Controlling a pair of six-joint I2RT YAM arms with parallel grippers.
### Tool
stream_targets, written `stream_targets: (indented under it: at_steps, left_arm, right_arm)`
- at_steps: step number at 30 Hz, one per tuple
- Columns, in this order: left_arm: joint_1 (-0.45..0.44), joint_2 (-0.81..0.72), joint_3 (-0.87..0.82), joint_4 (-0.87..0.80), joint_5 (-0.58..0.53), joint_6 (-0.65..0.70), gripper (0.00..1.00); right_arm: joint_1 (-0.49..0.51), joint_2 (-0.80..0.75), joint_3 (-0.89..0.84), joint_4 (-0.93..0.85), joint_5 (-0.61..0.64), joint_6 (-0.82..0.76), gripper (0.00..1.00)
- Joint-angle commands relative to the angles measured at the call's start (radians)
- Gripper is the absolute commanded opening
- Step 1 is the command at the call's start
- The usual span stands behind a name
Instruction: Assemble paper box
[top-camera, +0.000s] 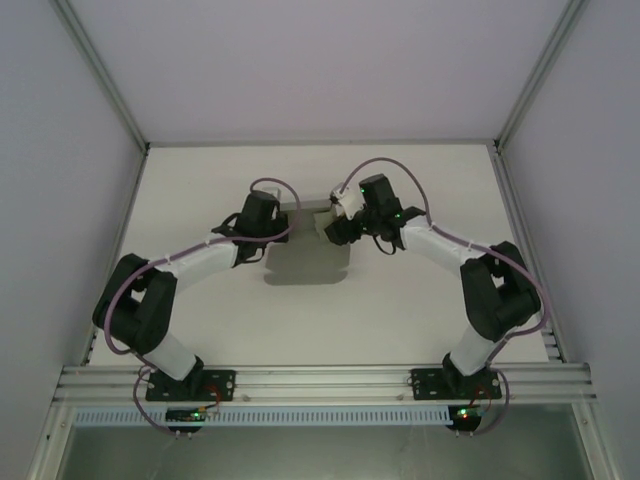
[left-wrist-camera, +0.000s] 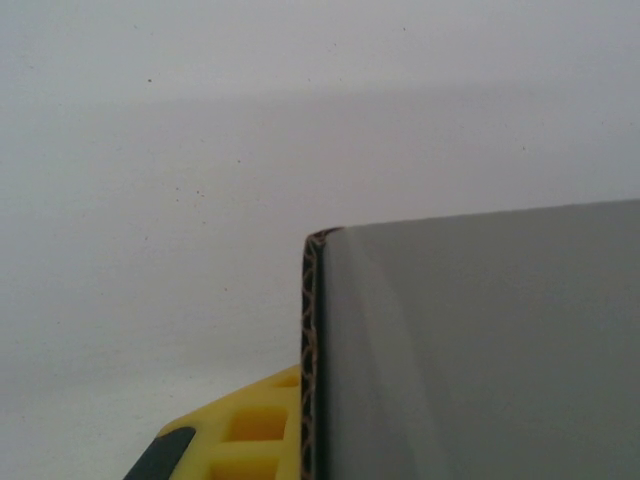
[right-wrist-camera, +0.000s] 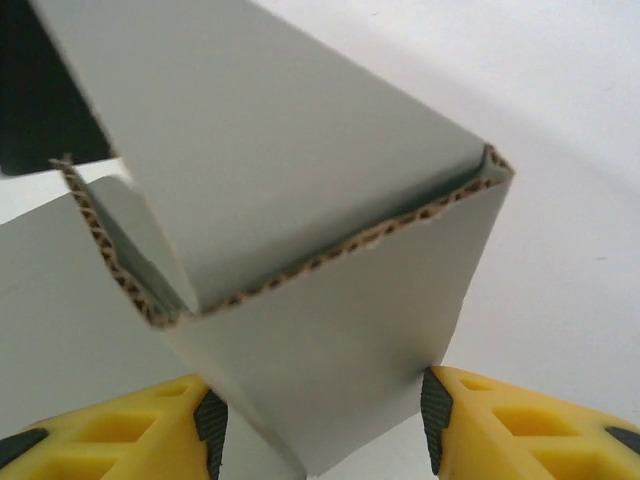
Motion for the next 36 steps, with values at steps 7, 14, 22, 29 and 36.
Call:
stream_targets:
  at_steps: [7,14,22,29,36]
  left_arm:
    - [-0.053,0.034,0.054,-0.045,-0.036,0.008,0.00]
    - [-0.065,0.060,0.099,-0.110,-0.131,-0.101,0.00]
    - [-0.052,0.094,0.144,-0.300,-0.344,-0.378,0.00]
    - [-0.036,0.153,0.192,-0.474,-0.498,-0.522,0.00]
    - [-0.049,0.091,0.112,-0.199,-0.322,-0.277,0.00]
  right_arm:
    - [0.100,0.080,-0.024,0.238,0.609,0.222,0.13]
    - [0.143,0.183,0.080,0.003,1.008,0.478,0.00]
    - [0.093,0.185,0.109,-0.162,1.196,0.688,0.00]
    - [0.069,0.182,0.100,-0.200,1.216,0.733,0.00]
    - [0.081,0.112,-0.061,0.188,1.037,0.492,0.01]
